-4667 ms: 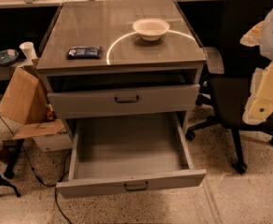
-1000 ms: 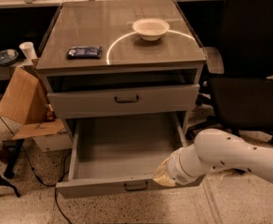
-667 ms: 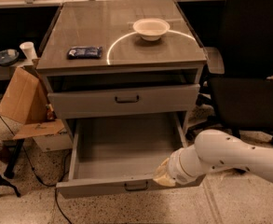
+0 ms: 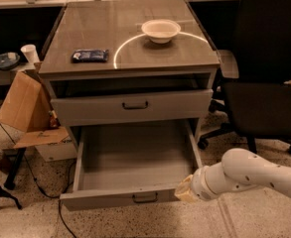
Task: Close middle drawer
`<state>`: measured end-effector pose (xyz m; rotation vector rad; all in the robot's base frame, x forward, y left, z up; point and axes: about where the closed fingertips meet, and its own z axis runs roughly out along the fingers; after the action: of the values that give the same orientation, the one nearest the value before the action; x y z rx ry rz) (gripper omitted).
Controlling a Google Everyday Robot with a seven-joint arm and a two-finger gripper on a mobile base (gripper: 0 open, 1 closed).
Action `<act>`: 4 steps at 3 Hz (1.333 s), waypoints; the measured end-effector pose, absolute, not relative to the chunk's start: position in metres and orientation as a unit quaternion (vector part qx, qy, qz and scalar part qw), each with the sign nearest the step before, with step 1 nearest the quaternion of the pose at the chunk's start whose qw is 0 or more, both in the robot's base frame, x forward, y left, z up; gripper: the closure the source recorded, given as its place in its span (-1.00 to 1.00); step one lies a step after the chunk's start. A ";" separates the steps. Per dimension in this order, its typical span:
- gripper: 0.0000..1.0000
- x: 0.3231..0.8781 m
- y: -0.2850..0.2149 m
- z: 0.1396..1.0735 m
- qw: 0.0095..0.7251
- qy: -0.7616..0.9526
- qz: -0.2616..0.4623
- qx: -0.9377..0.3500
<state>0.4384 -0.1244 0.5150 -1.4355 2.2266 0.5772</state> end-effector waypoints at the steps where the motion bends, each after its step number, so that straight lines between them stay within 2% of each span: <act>1: 1.00 0.434 -0.149 0.485 0.207 0.813 0.218 -0.499; 3: 1.00 0.436 -0.170 0.432 0.171 0.817 0.253 -0.489; 4: 1.00 0.455 -0.174 0.401 0.160 0.819 0.263 -0.484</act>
Offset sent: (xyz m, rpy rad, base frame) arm -0.0076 -0.0568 -0.0895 0.0417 0.1513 -0.0347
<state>0.4548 -0.1743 0.4012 -1.3835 2.3390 0.7520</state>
